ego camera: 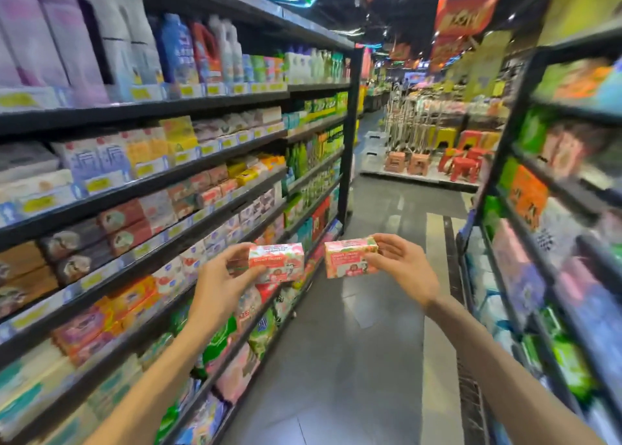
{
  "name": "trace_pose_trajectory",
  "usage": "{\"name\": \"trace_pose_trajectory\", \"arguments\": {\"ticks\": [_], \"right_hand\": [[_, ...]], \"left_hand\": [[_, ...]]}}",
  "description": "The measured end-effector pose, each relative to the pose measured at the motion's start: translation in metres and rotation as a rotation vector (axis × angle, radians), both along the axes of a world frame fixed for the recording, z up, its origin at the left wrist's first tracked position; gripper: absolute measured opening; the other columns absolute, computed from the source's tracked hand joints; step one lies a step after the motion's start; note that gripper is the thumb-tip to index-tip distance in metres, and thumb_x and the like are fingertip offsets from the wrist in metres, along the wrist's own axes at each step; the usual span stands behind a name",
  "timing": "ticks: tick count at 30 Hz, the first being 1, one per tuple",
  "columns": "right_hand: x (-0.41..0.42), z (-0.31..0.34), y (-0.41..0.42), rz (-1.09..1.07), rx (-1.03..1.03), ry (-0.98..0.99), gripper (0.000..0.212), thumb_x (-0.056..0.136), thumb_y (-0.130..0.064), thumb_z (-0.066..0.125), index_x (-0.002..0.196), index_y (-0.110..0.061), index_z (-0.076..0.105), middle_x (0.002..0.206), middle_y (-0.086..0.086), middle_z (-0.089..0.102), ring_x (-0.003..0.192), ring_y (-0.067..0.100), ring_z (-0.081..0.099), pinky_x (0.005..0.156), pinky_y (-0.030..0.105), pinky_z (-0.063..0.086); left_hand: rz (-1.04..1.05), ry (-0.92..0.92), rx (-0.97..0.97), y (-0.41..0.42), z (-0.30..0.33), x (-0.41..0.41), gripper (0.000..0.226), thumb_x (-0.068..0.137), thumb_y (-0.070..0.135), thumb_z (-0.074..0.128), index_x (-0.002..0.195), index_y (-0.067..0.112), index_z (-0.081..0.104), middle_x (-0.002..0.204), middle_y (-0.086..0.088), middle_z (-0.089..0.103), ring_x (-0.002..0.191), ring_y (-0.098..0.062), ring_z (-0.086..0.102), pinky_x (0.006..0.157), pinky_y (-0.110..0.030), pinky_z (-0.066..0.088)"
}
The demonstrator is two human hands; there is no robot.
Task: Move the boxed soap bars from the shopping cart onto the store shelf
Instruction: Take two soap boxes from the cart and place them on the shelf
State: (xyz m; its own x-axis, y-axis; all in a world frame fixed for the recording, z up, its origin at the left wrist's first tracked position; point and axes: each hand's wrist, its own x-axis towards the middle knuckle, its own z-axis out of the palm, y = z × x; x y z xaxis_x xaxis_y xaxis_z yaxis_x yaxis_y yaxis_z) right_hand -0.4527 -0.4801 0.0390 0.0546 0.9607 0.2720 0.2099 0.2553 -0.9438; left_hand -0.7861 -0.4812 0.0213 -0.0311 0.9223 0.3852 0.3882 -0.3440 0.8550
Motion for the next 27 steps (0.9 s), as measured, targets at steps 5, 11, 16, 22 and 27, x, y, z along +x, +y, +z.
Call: {"name": "trace_pose_trajectory", "arguments": {"ticks": [5,11,16,22,27], "right_hand": [[0.038,-0.001,0.077,-0.042,0.000,0.005,0.033,0.084,-0.008,0.079,0.111,-0.022,0.067,0.110,0.001,0.075,0.106,0.015,0.070,0.083,0.021,0.056],[0.062,0.005,0.185,-0.066,0.004,0.037,0.037,0.084,-0.010,0.078,0.118,-0.014,0.065,0.116,0.005,0.073,0.110,0.017,0.069,0.094,0.026,0.056],[0.064,0.009,0.280,-0.052,0.011,0.036,0.036,0.084,-0.012,0.078,0.118,-0.016,0.067,0.112,-0.002,0.075,0.108,0.014,0.070,0.089,0.025,0.057],[0.046,0.007,0.401,0.059,0.029,0.020,0.041,0.084,-0.011,0.077,0.124,-0.010,0.066,0.112,-0.001,0.075,0.106,0.014,0.071,0.083,0.022,0.057],[0.010,0.004,0.508,0.253,0.052,-0.034,0.045,0.084,-0.024,0.078,0.127,-0.018,0.064,0.115,-0.004,0.074,0.108,0.017,0.070,0.095,0.036,0.055]], "left_hand": [[-0.056,-0.038,0.011,0.096,0.004,0.040,0.038,0.083,0.019,0.082,0.115,0.032,0.067,0.104,0.017,0.072,0.094,0.005,0.068,0.077,-0.015,0.055],[-0.065,0.041,0.015,0.225,0.012,0.054,0.041,0.083,0.028,0.083,0.120,0.035,0.067,0.107,0.017,0.074,0.098,0.003,0.069,0.088,-0.036,0.060],[-0.040,0.024,0.031,0.303,0.023,0.064,0.038,0.084,0.023,0.082,0.119,0.029,0.069,0.107,0.015,0.074,0.098,0.003,0.069,0.084,-0.028,0.060],[0.057,0.003,0.018,0.372,0.024,0.052,0.037,0.085,0.020,0.080,0.120,0.025,0.068,0.107,0.014,0.074,0.099,0.001,0.069,0.078,-0.016,0.057],[0.243,0.009,0.026,0.420,0.021,0.025,0.037,0.085,0.021,0.081,0.119,0.026,0.068,0.107,0.016,0.073,0.097,0.005,0.067,0.081,-0.016,0.056]]}}
